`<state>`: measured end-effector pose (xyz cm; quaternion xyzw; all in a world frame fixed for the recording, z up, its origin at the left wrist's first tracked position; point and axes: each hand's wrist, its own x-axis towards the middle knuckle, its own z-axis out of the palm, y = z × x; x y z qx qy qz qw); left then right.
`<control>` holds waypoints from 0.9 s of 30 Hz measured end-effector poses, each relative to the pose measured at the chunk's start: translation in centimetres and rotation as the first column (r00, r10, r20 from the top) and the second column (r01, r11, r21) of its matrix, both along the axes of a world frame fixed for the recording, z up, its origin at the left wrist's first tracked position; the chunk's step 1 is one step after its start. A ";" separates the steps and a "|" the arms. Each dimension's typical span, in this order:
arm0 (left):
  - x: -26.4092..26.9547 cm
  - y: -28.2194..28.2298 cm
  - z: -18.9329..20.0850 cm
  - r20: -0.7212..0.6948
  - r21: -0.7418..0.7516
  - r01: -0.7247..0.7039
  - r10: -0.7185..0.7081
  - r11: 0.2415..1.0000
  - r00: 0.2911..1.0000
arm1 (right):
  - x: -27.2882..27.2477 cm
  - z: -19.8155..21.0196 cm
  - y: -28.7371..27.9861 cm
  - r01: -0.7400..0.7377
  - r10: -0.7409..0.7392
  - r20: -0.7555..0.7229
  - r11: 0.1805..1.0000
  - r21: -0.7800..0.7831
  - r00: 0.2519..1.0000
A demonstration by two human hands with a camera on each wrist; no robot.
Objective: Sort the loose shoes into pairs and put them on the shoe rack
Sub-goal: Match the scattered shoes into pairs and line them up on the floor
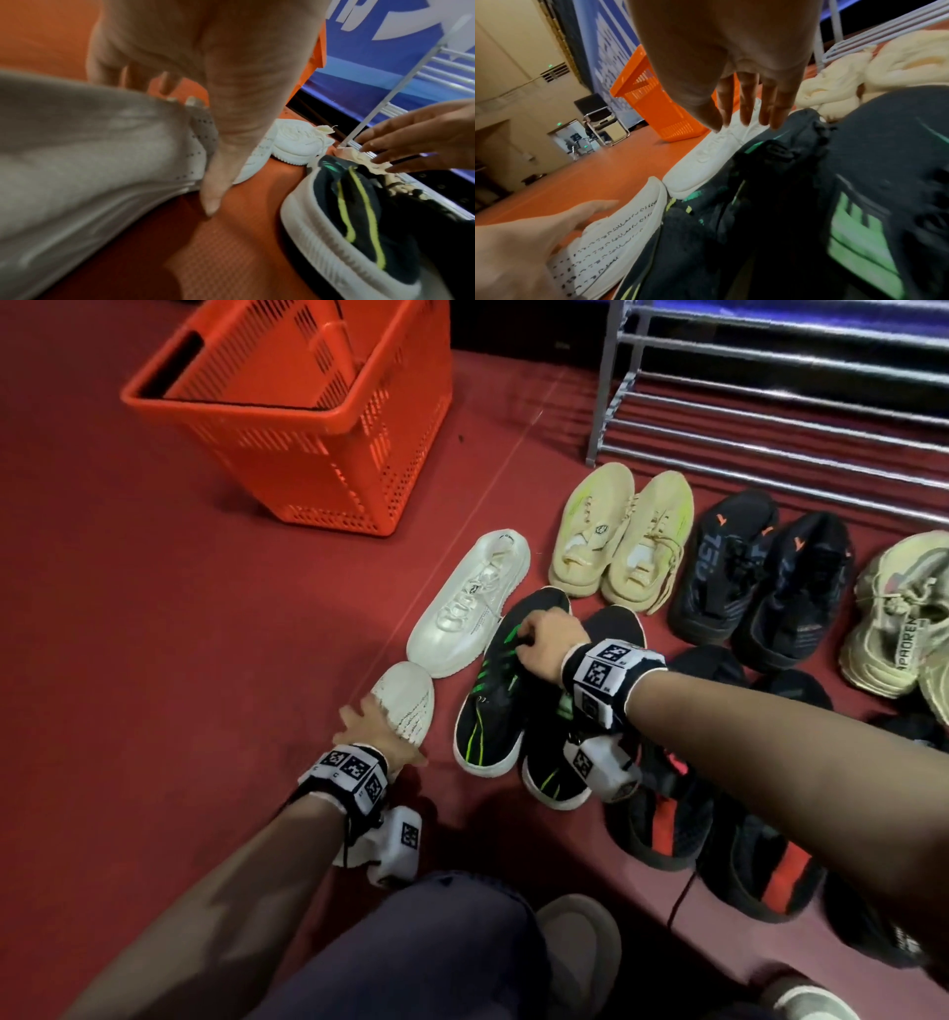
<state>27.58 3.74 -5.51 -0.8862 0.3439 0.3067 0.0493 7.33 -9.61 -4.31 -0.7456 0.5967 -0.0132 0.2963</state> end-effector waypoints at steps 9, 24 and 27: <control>2.4 1.1 -0.4 0.086 0.032 -0.007 0.005 0.999 0.996 | 5.1 -0.1 -3.2 -0.331 0.326 -0.217 0.944 0.012 0.920; 3.1 -3.5 3.3 0.011 -0.387 -0.138 0.154 0.912 0.988 | 8.1 -1.8 -6.1 -0.367 0.295 -0.585 0.930 -0.004 0.755; 2.8 -3.3 3.2 -0.009 -0.415 -0.151 0.162 0.897 0.987 | 7.7 -2.2 -6.0 -0.404 0.304 -0.601 0.914 -0.035 0.740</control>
